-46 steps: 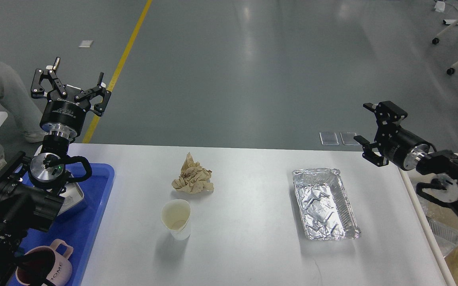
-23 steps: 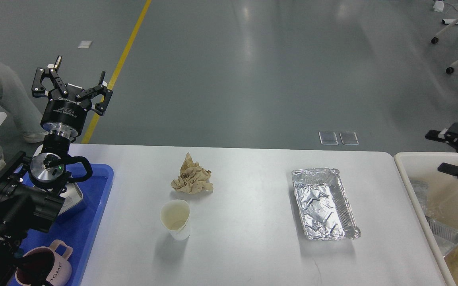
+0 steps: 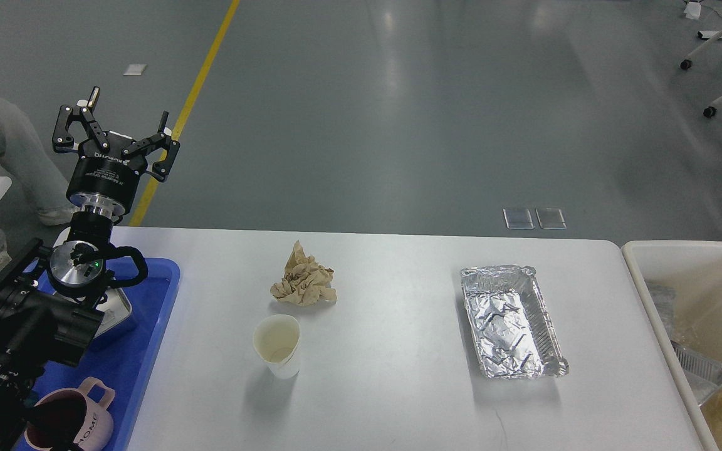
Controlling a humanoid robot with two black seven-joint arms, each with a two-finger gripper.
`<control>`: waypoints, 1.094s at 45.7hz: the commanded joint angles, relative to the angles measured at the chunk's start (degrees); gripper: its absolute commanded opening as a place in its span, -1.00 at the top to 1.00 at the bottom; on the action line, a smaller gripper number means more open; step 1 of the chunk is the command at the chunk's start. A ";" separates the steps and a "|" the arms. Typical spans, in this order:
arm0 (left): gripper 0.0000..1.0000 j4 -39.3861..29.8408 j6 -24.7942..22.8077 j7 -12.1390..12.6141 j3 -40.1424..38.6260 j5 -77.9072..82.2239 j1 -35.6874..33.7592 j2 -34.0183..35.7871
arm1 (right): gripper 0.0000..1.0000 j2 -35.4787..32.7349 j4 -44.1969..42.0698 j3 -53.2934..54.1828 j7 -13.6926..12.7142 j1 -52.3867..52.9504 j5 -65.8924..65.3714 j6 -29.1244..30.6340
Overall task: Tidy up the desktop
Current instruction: 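Swing the right gripper down toward the foil-covered tray's near edge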
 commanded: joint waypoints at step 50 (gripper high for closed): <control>-0.94 0.09 0.18 1.23 0.97 0.09 1.32 -0.22 | -1.00 46.42 -6.38 -1.50 -11.69 -24.51 0.97 -22.80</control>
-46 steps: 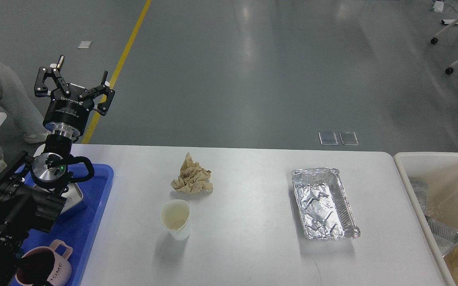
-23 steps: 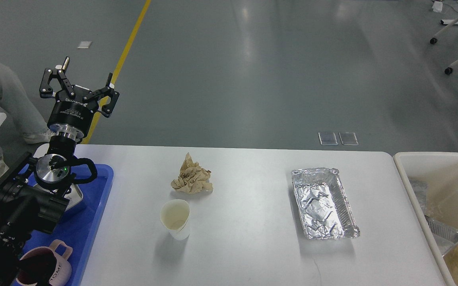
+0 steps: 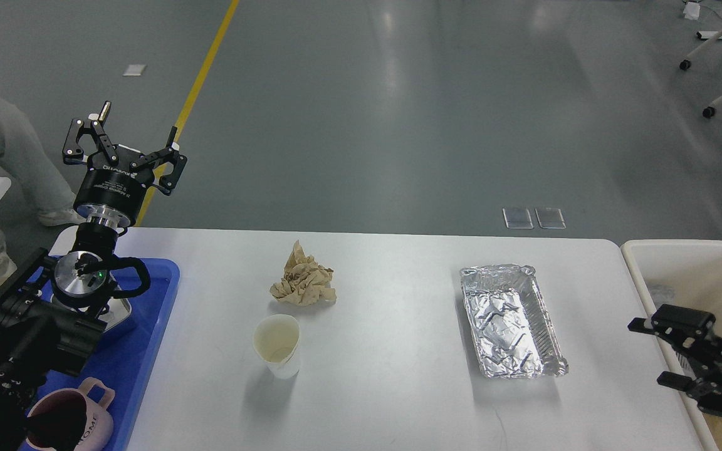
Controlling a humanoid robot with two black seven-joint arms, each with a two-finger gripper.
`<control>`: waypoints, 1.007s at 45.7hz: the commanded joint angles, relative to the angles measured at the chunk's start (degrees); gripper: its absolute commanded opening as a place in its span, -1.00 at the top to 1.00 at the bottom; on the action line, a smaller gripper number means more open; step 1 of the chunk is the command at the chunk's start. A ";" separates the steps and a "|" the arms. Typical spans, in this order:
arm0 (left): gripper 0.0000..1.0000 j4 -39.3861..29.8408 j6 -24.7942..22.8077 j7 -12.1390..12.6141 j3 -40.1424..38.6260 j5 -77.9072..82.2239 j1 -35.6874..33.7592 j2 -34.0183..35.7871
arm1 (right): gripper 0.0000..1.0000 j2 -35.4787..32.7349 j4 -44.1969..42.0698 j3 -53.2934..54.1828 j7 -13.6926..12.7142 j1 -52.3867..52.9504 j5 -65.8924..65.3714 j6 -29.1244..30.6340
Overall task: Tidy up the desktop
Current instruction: 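Swing the right gripper down toward the foil-covered tray's near edge, then grasp the near edge of the foil-covered tray with the right gripper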
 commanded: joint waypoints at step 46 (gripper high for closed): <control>-0.94 0.00 0.38 0.20 0.09 0.08 -0.44 3.36 | -1.00 36.51 -20.10 -2.59 -1.74 1.27 -2.20 -15.00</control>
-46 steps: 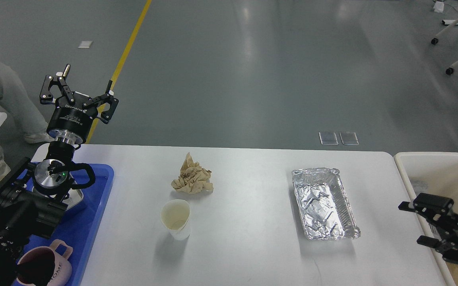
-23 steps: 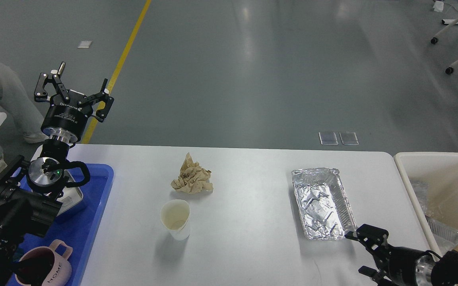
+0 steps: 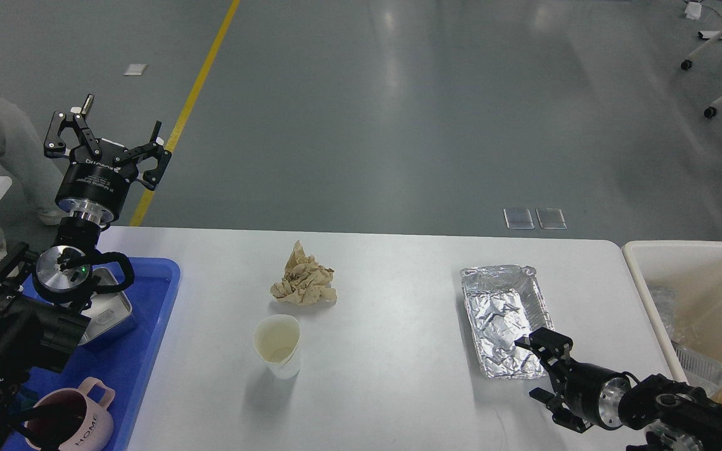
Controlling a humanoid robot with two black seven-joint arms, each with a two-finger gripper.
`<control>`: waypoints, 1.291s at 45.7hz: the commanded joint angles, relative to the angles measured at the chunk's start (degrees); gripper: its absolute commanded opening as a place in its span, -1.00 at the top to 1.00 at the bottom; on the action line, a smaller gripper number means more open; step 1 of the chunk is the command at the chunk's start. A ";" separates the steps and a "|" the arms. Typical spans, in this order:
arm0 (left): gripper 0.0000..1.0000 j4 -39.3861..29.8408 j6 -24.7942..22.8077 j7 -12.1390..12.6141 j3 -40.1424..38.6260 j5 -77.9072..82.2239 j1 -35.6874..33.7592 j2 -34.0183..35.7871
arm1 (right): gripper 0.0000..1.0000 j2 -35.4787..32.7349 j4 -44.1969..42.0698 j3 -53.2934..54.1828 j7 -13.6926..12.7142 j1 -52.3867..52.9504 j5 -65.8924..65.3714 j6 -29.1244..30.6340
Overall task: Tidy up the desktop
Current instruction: 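Grasp the near edge of the foil-covered tray with the right gripper, then lift the foil tray with the right gripper toward the white bin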
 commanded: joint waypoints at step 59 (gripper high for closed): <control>-0.94 0.05 -0.14 0.00 0.08 0.17 0.07 1.38 | 1.00 0.82 -3.53 -3.69 6.30 1.95 -8.01 -1.14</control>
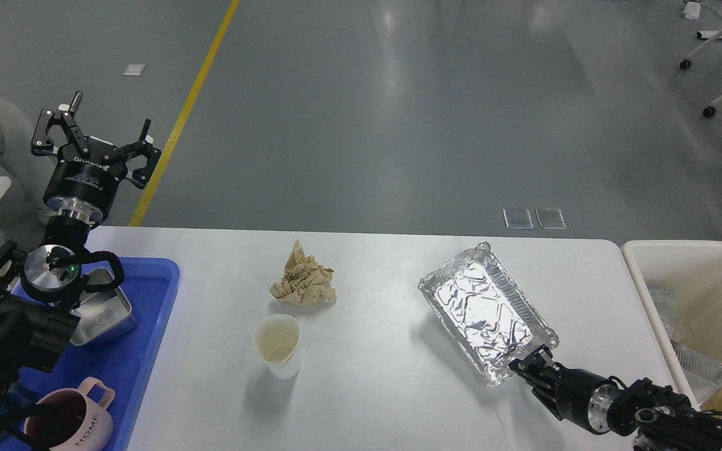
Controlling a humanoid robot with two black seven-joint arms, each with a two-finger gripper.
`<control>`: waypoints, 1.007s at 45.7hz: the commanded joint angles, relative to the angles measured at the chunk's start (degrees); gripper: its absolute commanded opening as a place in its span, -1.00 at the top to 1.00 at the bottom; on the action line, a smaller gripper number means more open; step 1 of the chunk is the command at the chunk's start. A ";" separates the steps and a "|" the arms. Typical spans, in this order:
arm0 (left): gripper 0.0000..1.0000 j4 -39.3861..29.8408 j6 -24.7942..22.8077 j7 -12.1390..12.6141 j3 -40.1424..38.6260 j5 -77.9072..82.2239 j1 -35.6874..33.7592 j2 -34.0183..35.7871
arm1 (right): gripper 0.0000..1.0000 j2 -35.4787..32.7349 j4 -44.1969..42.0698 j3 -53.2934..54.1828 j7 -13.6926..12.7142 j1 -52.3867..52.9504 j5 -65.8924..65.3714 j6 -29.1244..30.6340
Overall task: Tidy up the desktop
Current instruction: 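Lift the foil tray with the right gripper toward the white bin, then lower the foil tray back onto the table with the right gripper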
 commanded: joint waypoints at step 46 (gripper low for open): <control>-0.94 -0.03 -0.09 0.00 6.74 0.77 0.70 4.21 | 1.00 -33.22 16.60 0.08 4.38 23.54 -4.30 29.00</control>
